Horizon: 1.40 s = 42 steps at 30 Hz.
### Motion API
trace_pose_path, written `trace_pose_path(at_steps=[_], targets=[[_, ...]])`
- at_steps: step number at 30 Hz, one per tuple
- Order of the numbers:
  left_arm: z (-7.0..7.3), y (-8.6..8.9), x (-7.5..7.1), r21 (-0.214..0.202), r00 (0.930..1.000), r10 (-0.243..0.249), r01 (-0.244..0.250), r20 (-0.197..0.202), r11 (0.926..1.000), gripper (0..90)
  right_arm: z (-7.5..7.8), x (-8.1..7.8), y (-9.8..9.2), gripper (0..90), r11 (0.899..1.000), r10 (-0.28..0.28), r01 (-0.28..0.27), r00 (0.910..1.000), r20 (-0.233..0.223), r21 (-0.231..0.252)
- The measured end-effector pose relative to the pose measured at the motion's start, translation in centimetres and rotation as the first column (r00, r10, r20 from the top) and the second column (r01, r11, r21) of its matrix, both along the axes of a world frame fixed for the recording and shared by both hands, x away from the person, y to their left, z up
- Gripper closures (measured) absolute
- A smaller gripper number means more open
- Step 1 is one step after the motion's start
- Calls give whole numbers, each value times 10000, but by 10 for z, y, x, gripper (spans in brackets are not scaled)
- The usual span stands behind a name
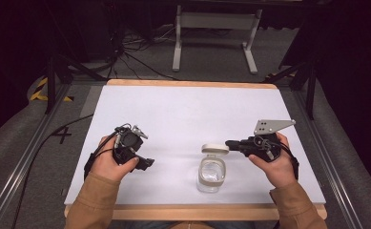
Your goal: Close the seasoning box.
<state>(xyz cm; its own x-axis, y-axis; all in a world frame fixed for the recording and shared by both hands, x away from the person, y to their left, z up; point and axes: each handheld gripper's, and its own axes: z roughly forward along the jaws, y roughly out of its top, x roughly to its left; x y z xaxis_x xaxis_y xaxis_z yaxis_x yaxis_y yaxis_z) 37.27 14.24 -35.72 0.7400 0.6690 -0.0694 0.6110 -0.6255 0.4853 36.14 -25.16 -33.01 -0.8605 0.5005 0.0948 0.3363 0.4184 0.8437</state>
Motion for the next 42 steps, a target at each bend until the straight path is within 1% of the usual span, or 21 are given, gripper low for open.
trace_pose_path(at_steps=[3, 7, 8, 10, 20, 21, 23, 25, 27, 28, 29, 30, 31, 32, 34, 36, 37, 38, 40, 41, 42], targets=[[0, -2, 1, 0, 10000, -8, 8, -19, 10000, 277, 1, -3, 2, 900, 9999, 139, -139, 9999, 21, -37], [0, -3, 2, 10, 10000, -60, 60, 8, 10000, 277, -1, -6, 7, 900, 9967, 713, -728, 9966, -412, -369], [1, -4, 3, 48, 9998, -162, 162, 63, 9999, 277, -1, -6, 7, 900, 9967, 713, -728, 9966, -412, -369], [0, -5, 3, -12, 9999, -127, 127, -7, 9999, 277, -2, -8, 10, 900, 9941, 879, -909, 9948, -519, -586], [1, -8, 5, -79, 9997, -218, 218, 65, 9997, 277, 2, -12, 6, 897, 9965, 753, -763, 9967, -312, -344], [1, -8, 6, -62, 9997, -223, 223, 78, 9997, 277, 4, -13, 4, 839, 9979, 601, -607, 9978, -266, -216], [2, -9, 6, -110, 9998, -185, 187, 98, 9998, 278, 5, -13, 1, 769, 9998, 197, -196, 9997, -174, 36], [2, -9, 7, -170, 9997, -176, 179, 194, 9997, 279, 7, -14, -3, 729, 9997, -150, 154, 9997, -169, 207], [3, -10, 8, -105, 9996, -212, 213, 160, 9997, 282, 9, -14, -8, 689, 9983, -484, 486, 9988, -67, 328], [3, -11, 10, -137, 9995, -240, 242, 182, 9996, 284, 10, -14, -13, 660, 9959, -823, 820, 9966, 49, 371], [3, -11, 10, -137, 9995, -240, 242, 182, 9996, 284, 10, -14, -13, 660, 9959, -823, 820, 9966, 49, 371], [3, -12, 11, -203, 9995, -223, 228, 213, 9995, 284, 10, -14, -16, 644, 9944, -996, 993, 9950, 71, 360], [3, -13, 12, -157, 9995, -268, 271, 176, 9995, 285, 10, -15, -18, 620, 9925, -1187, 1182, 9928, 141, 305], [3, -14, 14, -215, 9995, -240, 244, 204, 9995, 288, 10, -15, -26, 593, 9869, -1609, 1602, 9863, 366, 200], [2, -16, 16, -248, 9994, -267, 273, 212, 9993, 288, 11, -16, -33, 576, 9808, -1943, 1935, 9800, 426, 229], [2, -17, 16, -230, 9994, -294, 298, 168, 9993, 288, 12, -15, -40, 563, 9746, -2236, 2227, 9735, 476, 222], [2, -17, 16, -239, 9995, -302, 305, 123, 9993, 288, 12, -15, -40, 563, 9746, -2236, 2227, 9735, 476, 222], [1, -17, 16, -289, 9994, -314, 319, 167, 9991, 289, 13, -15, -44, 559, 9704, -2412, 2404, 9695, 428, 236], [1, -16, 17, -330, 9994, -324, 328, 107, 9989, 291, 13, -14, -51, 546, 9639, -2662, 2656, 9630, 425, 195], [2, -15, 17, -301, 9996, -280, 283, 81, 9991, 288, 13, -13, -55, 540, 9605, -2782, 2782, 9594, 466, 66], [1, -13, 17, -358, 9997, -195, 201, 171, 9992, 284, 12, -12, -61, 533, 9546, -2970, 2976, 9540, 405, -92]])
